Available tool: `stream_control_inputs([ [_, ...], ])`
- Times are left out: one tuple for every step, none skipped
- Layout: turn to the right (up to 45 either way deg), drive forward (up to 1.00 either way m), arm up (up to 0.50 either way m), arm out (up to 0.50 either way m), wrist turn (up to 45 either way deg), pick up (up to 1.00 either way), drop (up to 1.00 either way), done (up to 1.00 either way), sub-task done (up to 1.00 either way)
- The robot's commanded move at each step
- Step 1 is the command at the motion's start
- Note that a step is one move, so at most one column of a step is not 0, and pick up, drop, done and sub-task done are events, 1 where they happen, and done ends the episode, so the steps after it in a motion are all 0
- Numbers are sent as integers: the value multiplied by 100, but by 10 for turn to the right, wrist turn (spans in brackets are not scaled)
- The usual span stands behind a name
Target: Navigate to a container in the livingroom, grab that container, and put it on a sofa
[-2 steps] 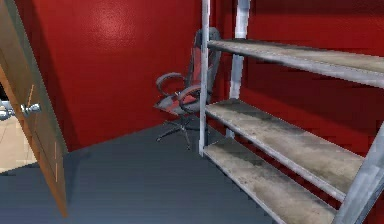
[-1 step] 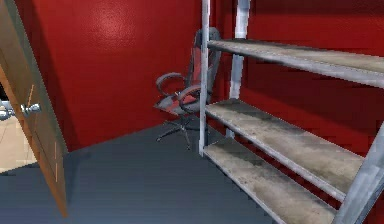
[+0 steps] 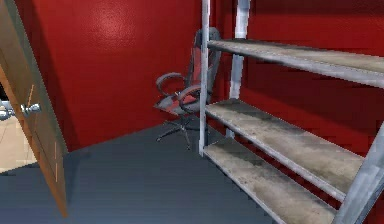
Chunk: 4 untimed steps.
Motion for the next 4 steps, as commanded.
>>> stream_control_inputs([
  [0,0,0,0,450,0,0,0,0],
  [0,0,0,0,450,0,0,0,0],
  [0,0,0,0,450,0,0,0,0],
  [0,0,0,0,270,0,0,0,0],
])
